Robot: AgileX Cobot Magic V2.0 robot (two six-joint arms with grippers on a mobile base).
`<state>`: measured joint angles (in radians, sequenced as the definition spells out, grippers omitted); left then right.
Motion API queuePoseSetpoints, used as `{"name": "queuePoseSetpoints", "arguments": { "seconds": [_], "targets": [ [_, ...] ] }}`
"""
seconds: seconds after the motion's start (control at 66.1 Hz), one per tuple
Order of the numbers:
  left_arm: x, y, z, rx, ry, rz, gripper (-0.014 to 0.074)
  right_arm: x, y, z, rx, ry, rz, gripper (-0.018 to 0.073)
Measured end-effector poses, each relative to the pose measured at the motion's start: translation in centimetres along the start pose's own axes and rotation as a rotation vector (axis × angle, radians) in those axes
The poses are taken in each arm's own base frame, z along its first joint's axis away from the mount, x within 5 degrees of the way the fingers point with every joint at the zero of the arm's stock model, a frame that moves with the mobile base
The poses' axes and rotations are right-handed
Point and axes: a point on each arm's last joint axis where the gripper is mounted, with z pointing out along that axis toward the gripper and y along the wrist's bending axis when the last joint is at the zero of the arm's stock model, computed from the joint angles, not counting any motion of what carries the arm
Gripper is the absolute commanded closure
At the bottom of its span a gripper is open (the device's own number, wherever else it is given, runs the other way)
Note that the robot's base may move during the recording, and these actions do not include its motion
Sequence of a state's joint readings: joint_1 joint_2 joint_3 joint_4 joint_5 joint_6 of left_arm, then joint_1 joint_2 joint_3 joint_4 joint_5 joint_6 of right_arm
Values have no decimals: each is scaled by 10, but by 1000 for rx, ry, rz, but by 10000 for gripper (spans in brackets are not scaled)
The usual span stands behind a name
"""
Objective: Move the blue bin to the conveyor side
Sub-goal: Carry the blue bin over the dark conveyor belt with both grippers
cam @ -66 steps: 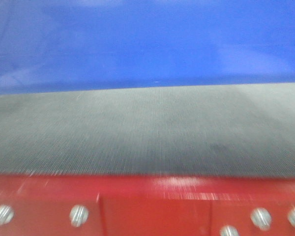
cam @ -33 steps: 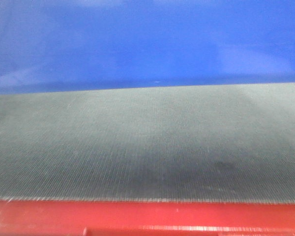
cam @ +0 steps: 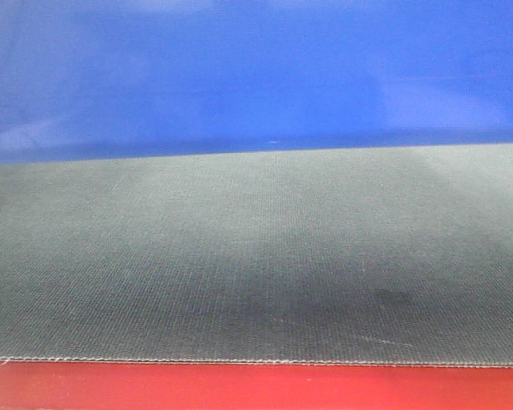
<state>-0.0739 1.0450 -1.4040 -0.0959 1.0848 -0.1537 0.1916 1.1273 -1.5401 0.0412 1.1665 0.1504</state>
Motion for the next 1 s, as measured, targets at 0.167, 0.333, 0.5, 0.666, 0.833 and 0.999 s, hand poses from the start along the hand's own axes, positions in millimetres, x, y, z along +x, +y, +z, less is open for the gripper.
{"name": "queuePoseSetpoints", "arguments": {
  "seconds": [0.167, 0.333, 0.5, 0.666, 0.833, 0.999],
  "targets": [
    [0, 0, 0, 0, 0, 0, 614, 0, 0, 0, 0, 0, 0, 648],
    [0, 0, 0, 0, 0, 0, 614, 0, 0, 0, 0, 0, 0, 648],
    [-1, 0, 0, 2, -15, 0, 614, 0, 0, 0, 0, 0, 0, 648],
    [-3, 0, 0, 4, -35, 3, 614, 0, 0, 1, 1, 7, 0, 648],
    [-5, 1, 14, -5, -1, 2, 614, 0, -1, 16, 11, 69, 2, 648],
    [-8, 3, 44, -27, 71, 1, 614, -3, -2, 48, 26, 148, 4, 648]
  ]
}}
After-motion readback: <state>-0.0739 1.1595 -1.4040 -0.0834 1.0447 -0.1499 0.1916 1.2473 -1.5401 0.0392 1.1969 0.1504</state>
